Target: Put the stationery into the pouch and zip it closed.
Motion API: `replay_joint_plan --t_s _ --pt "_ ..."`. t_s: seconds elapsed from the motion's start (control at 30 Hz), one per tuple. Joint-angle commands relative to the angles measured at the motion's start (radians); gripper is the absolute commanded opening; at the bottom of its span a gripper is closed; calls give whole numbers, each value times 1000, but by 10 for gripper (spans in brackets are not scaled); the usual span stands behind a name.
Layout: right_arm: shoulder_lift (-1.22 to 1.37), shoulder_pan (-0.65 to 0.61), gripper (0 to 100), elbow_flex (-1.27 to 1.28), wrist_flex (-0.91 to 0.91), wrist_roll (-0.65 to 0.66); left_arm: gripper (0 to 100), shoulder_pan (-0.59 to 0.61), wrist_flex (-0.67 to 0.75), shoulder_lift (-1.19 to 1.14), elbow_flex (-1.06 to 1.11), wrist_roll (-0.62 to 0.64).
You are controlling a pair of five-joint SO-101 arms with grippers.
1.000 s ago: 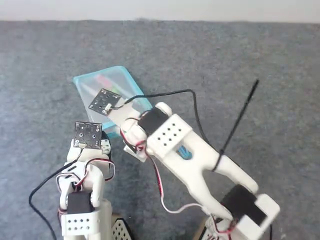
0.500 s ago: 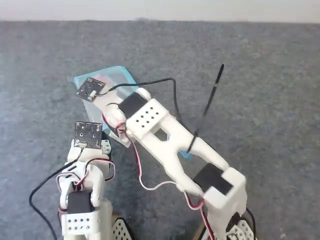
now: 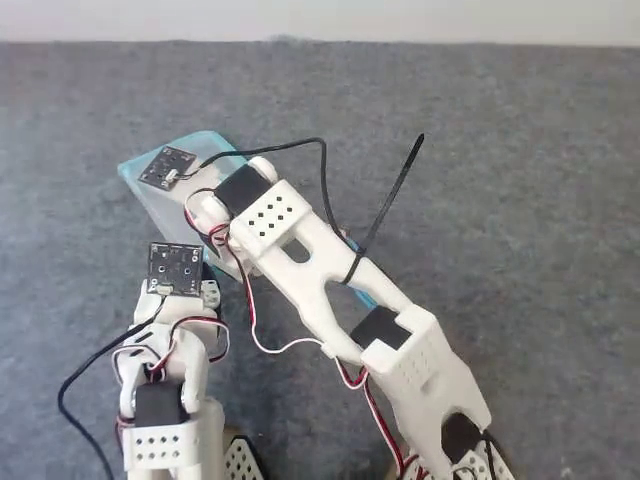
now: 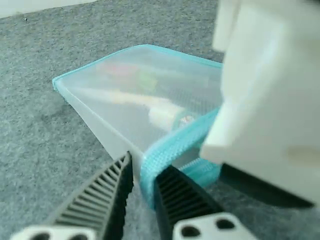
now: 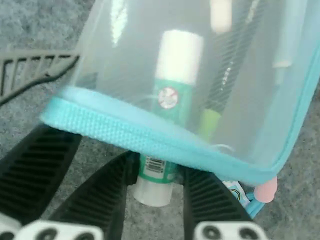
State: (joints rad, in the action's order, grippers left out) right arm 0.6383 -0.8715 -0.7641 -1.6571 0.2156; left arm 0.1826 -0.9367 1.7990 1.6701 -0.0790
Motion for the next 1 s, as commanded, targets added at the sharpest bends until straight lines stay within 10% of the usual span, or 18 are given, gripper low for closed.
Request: replay_joint_plan --t_s 0.0,0.6,0.97 --pt "-22 35 195 -120 -21 -2 12 -9 -6 3 -73 -14" --pt "-556 71 173 18 -136 -3 12 -2 -8 3 -102 -8" --pt "-1125 272 175 1016 344 -5 12 54 -38 3 -317 51"
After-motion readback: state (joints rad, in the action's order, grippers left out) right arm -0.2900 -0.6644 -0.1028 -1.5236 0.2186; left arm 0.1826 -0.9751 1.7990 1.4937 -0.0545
